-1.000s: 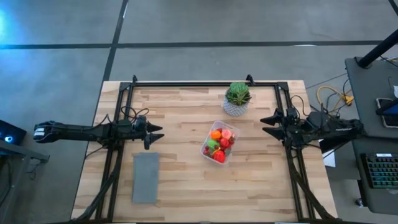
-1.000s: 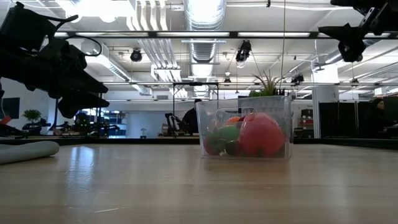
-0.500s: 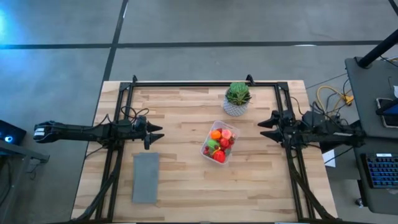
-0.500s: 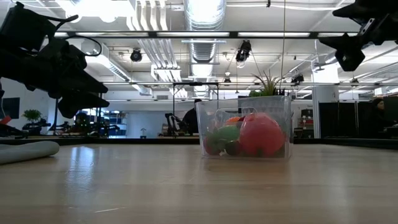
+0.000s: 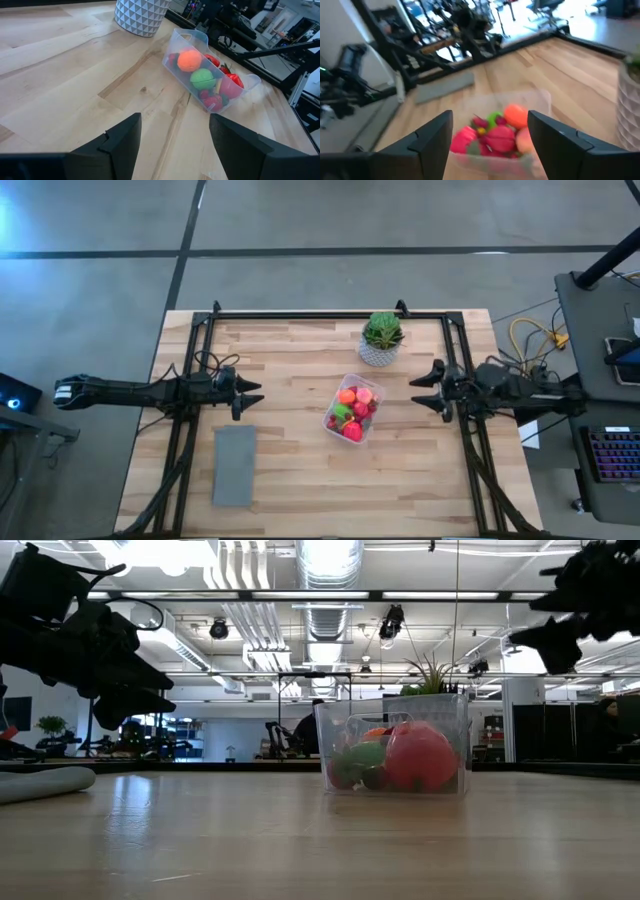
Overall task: Pick and placing Produce into tupperware
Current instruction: Return to Home Position
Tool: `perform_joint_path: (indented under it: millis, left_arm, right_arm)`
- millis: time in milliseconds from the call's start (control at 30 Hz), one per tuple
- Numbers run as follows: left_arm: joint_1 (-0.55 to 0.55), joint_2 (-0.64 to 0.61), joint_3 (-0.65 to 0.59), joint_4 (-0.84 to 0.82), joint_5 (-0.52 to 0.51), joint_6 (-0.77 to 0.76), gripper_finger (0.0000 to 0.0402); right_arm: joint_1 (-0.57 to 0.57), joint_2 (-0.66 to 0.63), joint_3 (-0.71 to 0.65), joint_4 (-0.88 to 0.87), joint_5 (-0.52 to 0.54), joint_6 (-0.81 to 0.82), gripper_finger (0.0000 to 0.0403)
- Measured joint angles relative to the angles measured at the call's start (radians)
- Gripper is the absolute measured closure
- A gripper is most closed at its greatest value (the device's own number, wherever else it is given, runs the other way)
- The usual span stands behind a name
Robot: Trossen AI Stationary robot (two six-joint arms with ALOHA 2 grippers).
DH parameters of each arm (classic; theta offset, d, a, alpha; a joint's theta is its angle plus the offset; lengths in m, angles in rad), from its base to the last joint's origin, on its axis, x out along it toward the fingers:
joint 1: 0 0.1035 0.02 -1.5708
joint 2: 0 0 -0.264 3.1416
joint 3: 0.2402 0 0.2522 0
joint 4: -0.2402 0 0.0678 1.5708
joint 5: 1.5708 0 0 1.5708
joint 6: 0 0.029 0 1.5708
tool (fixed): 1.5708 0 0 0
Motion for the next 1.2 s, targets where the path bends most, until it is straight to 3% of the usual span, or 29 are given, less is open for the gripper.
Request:
perform_joint_path:
  millis: [267, 633, 767, 867, 1200]
  left_arm:
    - [0.000, 0.000, 0.000, 0.000, 0.000, 0.000, 0.0181]
    - [0.000, 0.000, 0.000, 0.000, 0.000, 0.000, 0.0181]
    - [0.000, 0.000, 0.000, 0.000, 0.000, 0.000, 0.0181]
    - [0.000, 0.000, 0.000, 0.000, 0.000, 0.000, 0.0181]
    - [0.000, 0.000, 0.000, 0.000, 0.000, 0.000, 0.0181]
  right_arm:
    - [0.000, 0.014, -0.079, -0.002, 0.038, -0.012, 0.0153]
    - [0.000, 0.050, -0.081, 0.005, 0.033, -0.324, 0.0156]
    - [0.000, 0.078, -0.112, 0.128, 0.033, -0.364, 0.0152]
    - [0.000, 0.098, -0.142, 0.222, 0.033, -0.365, 0.0150]
    - [0.000, 0.126, -0.144, 0.229, 0.033, -0.156, 0.0151]
